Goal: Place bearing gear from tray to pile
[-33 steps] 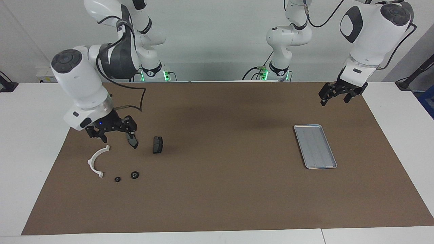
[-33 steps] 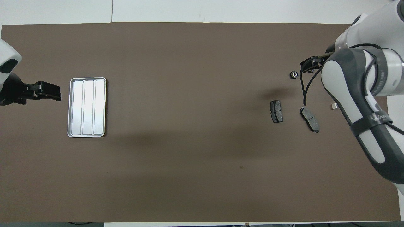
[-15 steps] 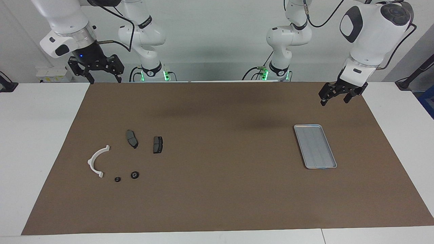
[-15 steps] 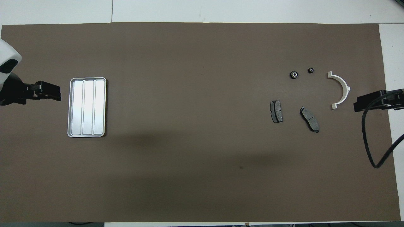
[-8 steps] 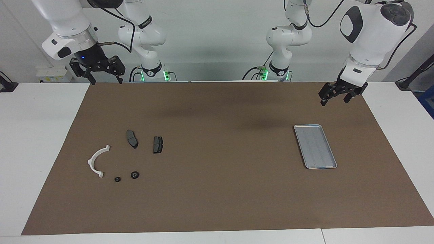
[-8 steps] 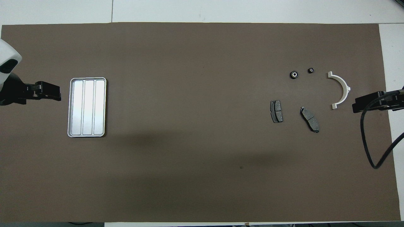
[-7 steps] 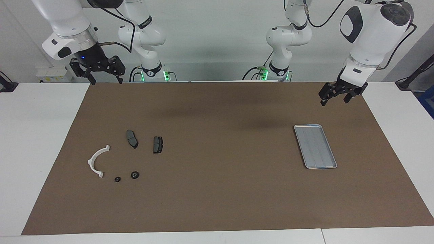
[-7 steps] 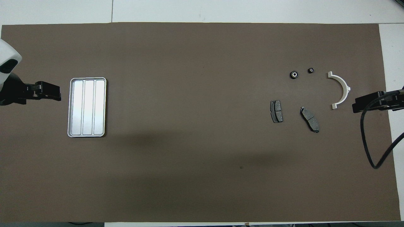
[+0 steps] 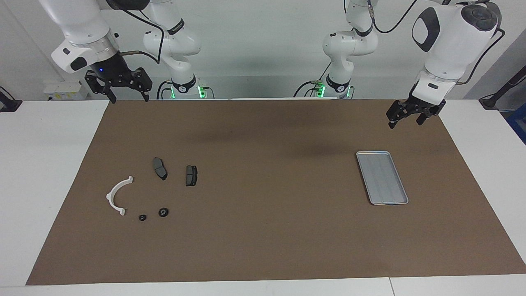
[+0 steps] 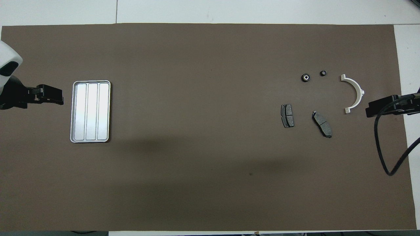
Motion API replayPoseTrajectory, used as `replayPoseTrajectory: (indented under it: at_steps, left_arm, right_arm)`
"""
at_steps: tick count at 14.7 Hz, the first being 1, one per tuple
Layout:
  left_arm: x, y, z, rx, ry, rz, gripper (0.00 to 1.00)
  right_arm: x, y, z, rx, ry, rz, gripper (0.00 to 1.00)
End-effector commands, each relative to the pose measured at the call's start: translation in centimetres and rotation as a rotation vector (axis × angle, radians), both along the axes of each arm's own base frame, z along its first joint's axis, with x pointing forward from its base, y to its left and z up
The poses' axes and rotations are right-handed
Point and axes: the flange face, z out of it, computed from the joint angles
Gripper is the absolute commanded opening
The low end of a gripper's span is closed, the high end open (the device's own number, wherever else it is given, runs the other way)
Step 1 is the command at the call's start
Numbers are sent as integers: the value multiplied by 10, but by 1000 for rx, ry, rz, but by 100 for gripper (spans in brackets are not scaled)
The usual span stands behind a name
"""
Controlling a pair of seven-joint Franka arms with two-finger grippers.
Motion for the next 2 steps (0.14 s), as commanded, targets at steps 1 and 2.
replayPoseTrajectory:
  at_steps: [1,2]
  left_arm:
    - [-5,0,4,-7,2,-7,100]
    - [-5,0,4,-7,2,-7,100]
  right_arm:
    - [-1,-1,0,4,-9,19,100]
    - [-1,-1,0,4,-9,19,100]
